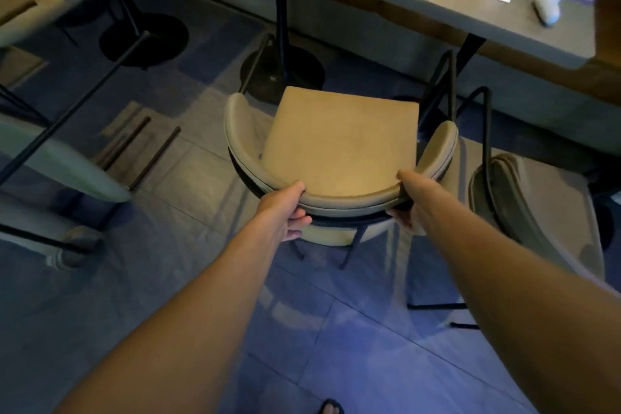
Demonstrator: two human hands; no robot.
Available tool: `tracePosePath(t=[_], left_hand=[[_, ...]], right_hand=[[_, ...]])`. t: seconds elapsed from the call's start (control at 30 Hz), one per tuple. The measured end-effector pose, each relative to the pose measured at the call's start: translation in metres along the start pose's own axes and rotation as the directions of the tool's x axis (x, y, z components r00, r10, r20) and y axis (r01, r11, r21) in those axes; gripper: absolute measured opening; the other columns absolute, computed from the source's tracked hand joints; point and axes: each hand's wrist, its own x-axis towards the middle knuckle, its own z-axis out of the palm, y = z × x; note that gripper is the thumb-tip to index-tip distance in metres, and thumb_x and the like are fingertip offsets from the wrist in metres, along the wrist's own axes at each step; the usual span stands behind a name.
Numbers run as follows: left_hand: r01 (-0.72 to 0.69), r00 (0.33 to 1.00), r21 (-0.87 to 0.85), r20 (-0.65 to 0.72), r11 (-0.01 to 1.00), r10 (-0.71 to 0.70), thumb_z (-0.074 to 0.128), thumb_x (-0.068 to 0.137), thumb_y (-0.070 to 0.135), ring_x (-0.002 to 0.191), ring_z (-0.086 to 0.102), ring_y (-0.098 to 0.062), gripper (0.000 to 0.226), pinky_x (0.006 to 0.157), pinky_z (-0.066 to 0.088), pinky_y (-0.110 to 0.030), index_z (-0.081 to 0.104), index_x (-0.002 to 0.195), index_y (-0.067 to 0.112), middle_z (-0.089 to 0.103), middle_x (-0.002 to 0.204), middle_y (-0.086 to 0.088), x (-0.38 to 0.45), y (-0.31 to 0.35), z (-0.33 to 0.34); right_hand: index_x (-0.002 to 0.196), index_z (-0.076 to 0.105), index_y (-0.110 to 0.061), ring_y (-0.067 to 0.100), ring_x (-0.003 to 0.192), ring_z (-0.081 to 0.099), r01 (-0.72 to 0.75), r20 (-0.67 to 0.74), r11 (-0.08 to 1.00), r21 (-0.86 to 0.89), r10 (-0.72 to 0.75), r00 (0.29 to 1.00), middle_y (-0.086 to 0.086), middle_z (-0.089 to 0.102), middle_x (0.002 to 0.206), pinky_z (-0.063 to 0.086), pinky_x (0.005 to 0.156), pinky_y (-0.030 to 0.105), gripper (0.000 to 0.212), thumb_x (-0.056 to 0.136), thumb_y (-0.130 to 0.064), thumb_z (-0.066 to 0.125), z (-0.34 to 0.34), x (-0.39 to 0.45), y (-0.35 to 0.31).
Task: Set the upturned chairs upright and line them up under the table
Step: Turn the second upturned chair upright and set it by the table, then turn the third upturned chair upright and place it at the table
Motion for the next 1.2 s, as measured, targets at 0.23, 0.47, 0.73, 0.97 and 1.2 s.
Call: tracePosePath(t=[0.23, 0.47, 0.73, 0.97, 1.2], left_hand=[[-0.04, 0.999, 0.007, 0.016, 0.999, 0.04, 0.054, 0.09, 0.035, 0.072, 0.069, -0.021, 0.029, 0.08, 0.048, -0.033, 0.052, 0.11, 0.014, 0.06, 0.099, -0.003, -0.004, 0.021, 0.058], [-0.036, 0.999, 0.075, 0.016, 0.997, 0.035, 0.052, 0.092, 0.046, 0.075, 0.067, -0.018, 0.044, 0.083, 0.05, -0.033, 0.052, 0.123, 0.014, 0.06, 0.118, -0.004, -0.008, 0.027, 0.057], [-0.05, 0.991, 0.075, 0.128, 0.996, 0.04, 0.038, 0.102, 0.043, 0.091, 0.061, -0.017, 0.042, 0.079, 0.048, -0.03, 0.054, 0.121, 0.009, 0.063, 0.09, 0.001, -0.07, 0.027, -0.02], [-0.06, 0.998, -0.061, -0.008, 0.996, 0.06, 0.038, 0.103, 0.029, 0.073, 0.057, -0.012, 0.023, 0.076, 0.047, -0.027, 0.053, 0.092, 0.016, 0.06, 0.102, -0.006, -0.121, 0.004, -0.207], [-0.016, 1.0, -0.376, -0.018, 0.926, 0.01, 0.034, 0.101, 0.021, 0.048, 0.042, -0.006, 0.035, 0.056, 0.033, -0.019, 0.035, 0.066, 0.02, 0.041, 0.057, 0.006, -0.138, -0.033, -0.402]], right_hand=[[0.13, 0.048, -0.016, 0.02, 0.079, 0.052, -0.064, 0.057, 0.954, 0.294, 0.049, 0.997, 0.007, 0.055, 0.112, 0.046, 0.071, 0.029, 0.035, 0.096, -0.022, 0.055, -0.023, 0.034, 0.002], [0.142, 0.042, -0.014, 0.027, 0.116, 0.057, -0.047, 0.054, 0.944, 0.328, 0.031, 0.998, 0.01, 0.055, 0.134, 0.05, 0.087, 0.039, 0.051, 0.096, -0.034, 0.053, -0.017, 0.052, 0.006], [0.129, 0.048, -0.016, 0.02, 0.082, 0.061, -0.077, 0.206, 0.979, 0.191, 0.037, 0.978, 0.007, 0.058, 0.113, 0.051, 0.058, 0.028, 0.034, 0.099, -0.031, 0.039, 0.019, -0.047, 0.031], [0.085, 0.048, -0.013, 0.015, 0.06, 0.051, 0.15, 0.395, 0.988, -0.044, -0.121, 0.911, 0.004, 0.053, 0.074, 0.046, 0.06, 0.027, 0.018, 0.098, -0.023, 0.041, 0.142, -0.196, 0.05], [0.085, 0.053, -0.015, 0.016, 0.067, 0.054, 0.205, 0.547, 0.974, -0.1, -0.118, 0.829, 0.004, 0.059, 0.079, 0.045, 0.065, 0.029, 0.017, 0.098, -0.023, 0.045, 0.276, -0.301, 0.098]])
